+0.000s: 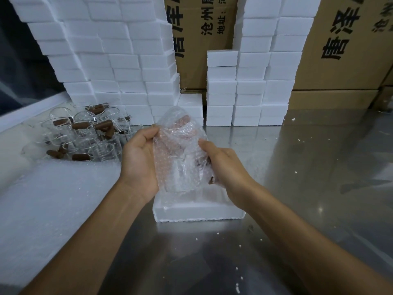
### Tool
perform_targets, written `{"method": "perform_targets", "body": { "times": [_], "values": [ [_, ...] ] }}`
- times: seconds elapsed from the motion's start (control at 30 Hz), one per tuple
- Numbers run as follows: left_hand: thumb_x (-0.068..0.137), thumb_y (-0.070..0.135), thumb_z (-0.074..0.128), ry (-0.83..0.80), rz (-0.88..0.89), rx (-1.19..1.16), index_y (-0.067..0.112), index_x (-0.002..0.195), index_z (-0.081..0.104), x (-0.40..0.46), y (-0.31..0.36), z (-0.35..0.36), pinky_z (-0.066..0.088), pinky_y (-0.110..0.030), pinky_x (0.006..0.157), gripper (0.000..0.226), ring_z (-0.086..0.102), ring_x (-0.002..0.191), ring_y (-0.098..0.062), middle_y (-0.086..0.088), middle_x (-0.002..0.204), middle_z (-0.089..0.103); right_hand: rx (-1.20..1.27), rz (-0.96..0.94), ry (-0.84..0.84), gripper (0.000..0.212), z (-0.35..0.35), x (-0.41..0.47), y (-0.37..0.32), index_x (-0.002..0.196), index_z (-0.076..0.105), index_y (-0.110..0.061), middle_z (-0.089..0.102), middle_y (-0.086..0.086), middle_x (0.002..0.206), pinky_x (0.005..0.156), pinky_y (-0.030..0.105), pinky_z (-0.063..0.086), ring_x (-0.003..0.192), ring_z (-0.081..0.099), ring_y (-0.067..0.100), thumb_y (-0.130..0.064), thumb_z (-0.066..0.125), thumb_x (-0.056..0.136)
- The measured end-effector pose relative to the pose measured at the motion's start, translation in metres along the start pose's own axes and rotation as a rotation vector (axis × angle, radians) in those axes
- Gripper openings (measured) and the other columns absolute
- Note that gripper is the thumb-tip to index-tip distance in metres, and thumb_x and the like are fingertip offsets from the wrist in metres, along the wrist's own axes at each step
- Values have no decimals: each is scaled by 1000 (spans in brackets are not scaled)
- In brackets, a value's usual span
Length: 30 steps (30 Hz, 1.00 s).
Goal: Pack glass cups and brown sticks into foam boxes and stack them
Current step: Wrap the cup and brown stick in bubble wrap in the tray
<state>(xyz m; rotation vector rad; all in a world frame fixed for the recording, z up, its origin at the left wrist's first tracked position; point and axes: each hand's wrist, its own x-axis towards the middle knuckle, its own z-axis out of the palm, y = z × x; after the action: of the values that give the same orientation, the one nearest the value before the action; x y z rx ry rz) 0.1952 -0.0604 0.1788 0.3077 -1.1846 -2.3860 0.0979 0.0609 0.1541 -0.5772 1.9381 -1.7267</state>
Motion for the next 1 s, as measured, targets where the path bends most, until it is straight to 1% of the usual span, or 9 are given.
{"method": "perform_targets", "body": {
  "times": [0.1,0.2,0.3,0.4,0.47,0.57,0.73,0.87,1.0],
  "values": [
    [95,31,39,-37,6,-24,7,116,67,1,0,0,59,-39,76,43,72,96,-29,-13,108,73,24,-39,-22,47,0,-1,2,69,47,-16,41,2,55,50,24,46,45,41,12,-55,53,95],
    [92,31,42,-51,21,3,5,128,62,1,1,-2,54,-43,87,49,68,108,-31,-15,120,69,67,-142,-7,53,1,-5,2,56,32,-24,27,-2,55,41,20,31,44,24,12,-47,51,99],
    [85,26,50,-59,64,22,2,126,58,3,3,-2,50,-48,98,48,63,116,-34,-17,129,64,8,-267,95,55,2,-5,3,54,25,-25,23,-2,55,48,27,21,47,19,13,-41,50,101],
    [88,6,58,38,244,176,14,87,59,8,3,-4,57,-36,82,8,69,97,-24,-9,109,72,-35,-328,204,57,-2,-4,3,48,29,-26,27,-9,49,50,27,23,45,23,10,-37,51,99],
    [83,-2,70,204,451,400,18,83,60,11,4,-10,55,-25,66,22,69,78,-12,2,91,74,-62,-351,250,58,-6,-2,4,44,34,-27,30,-16,44,44,21,26,41,26,6,-36,52,99],
    [78,-1,78,236,658,612,21,85,69,10,0,-12,54,-17,70,25,69,74,-6,9,82,74,-78,-378,307,53,-9,0,4,52,30,-23,28,-16,44,41,19,24,41,25,5,-36,52,99],
    [85,30,72,-80,746,855,29,99,71,0,-17,-4,52,-15,81,15,71,92,-4,16,94,75,-59,-439,376,51,-11,1,4,56,29,-20,27,-15,44,41,18,23,42,25,5,-34,52,100],
    [62,64,77,-250,705,1234,41,110,59,-7,-22,-5,43,-11,90,56,61,104,3,31,106,62,-37,-495,440,48,-13,-1,1,58,37,-16,34,-14,43,44,19,28,43,31,4,-34,52,100],
    [53,72,77,-250,603,1467,50,89,48,-6,-24,-5,40,-27,86,51,50,101,-17,27,90,53,-3,-562,448,47,-9,-3,-1,59,38,-14,36,-14,45,46,19,30,46,33,5,-30,54,99]
  ]
}}
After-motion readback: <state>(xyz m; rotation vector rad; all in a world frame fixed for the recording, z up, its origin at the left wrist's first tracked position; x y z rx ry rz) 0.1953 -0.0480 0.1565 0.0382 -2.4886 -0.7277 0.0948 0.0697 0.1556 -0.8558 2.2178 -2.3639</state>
